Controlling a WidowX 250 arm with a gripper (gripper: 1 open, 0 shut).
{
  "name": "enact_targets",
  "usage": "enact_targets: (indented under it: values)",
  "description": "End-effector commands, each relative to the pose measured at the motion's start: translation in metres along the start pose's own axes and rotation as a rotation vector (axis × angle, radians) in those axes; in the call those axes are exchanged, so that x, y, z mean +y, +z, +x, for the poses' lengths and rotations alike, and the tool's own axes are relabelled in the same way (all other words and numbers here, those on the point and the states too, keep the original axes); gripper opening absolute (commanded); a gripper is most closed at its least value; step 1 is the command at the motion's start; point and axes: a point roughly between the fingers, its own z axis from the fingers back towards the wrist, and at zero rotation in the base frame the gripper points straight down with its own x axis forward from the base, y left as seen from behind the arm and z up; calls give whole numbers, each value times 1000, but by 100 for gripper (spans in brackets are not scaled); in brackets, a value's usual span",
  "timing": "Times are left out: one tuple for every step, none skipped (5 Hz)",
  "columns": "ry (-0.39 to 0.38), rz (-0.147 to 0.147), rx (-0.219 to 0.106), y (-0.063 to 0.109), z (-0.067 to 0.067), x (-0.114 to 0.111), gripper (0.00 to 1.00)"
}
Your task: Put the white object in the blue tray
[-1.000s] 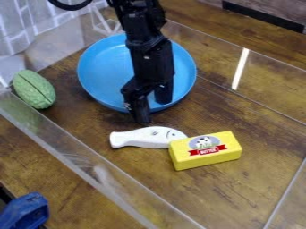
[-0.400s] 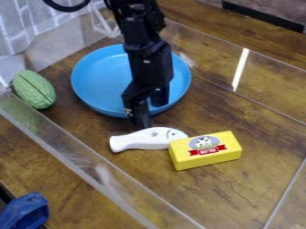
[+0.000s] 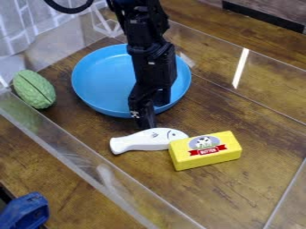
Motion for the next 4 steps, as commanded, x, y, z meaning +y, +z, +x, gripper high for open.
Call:
enact_targets:
  values:
    - [82,16,2,5,-9,-6,100]
    - [167,24,-1,6,-19,-11,100]
    - [143,17,-10,4,-10,-20,100]
    - [110,11,-22,3,1,-28,100]
